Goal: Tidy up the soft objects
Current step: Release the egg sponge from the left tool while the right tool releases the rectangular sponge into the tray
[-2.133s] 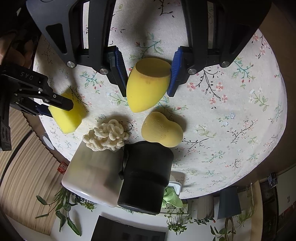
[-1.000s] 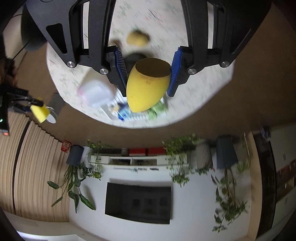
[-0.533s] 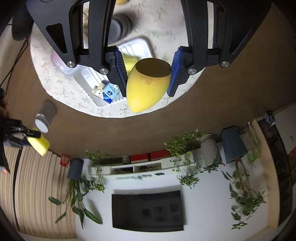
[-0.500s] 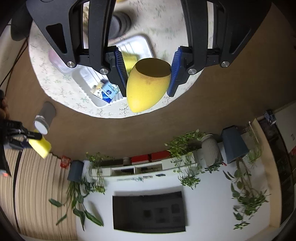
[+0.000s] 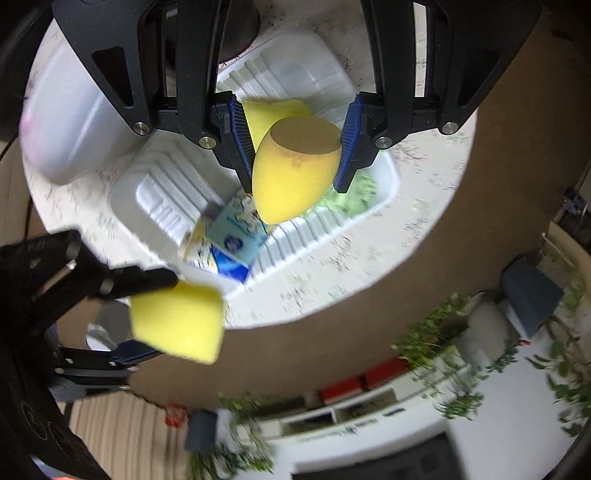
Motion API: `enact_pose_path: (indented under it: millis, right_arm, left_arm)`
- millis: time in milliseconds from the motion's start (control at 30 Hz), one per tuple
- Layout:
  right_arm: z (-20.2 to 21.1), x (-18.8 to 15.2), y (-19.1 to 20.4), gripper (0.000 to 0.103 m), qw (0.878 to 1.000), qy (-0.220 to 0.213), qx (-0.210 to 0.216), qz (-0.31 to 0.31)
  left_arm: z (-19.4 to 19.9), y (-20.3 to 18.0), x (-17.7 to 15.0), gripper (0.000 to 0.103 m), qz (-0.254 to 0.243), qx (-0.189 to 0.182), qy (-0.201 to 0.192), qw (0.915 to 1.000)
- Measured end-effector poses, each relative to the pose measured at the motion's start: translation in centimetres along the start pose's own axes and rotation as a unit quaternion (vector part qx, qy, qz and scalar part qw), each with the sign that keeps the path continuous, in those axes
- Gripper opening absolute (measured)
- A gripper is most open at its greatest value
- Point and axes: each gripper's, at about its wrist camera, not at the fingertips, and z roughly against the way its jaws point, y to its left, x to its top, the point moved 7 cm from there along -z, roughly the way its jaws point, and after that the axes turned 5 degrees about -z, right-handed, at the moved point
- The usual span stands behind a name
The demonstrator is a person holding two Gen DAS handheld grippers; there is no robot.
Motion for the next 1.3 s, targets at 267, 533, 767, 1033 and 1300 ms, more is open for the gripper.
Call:
enact_pose_path:
  millis: [267,533,767,1033,1300]
  right_arm:
    - [-5.7,-3.4,2.3,0.057,0.996,0.067,0.026,0.060]
    - [-7.9,-6.0,3.0,0.058,0.991,0.093,0.044,0.082]
    - [-7.7,-6.0,3.1,0.060,0.992,0.085,0.046,0.080]
    - [-7.3,-6.1,2.6,0.082,0.994,0.072,0.031,0.077]
    - [-5.8,-5.7,1.2,0.103,0.997,0.047,0.026,0.063]
  left_arm:
    - [-3.5,-2.0,-0.8,0.040,-0.033,-0.015,0.032,0.9988]
    - [-4.0,-1.9,-0.1,0.043,-0.029,-0.010,0.037,0.9988]
    - [-4.5,-1.1,-0.5,0.058,-0.019,-0.004,0.043,0.9989]
    - [-4.0,-0.1,-0.5,0.076,-0.004,0.006,0.032,0.9995]
    - [-2.4,1.5,0.1,0.091,0.025,0.017,-0.002,0.9995]
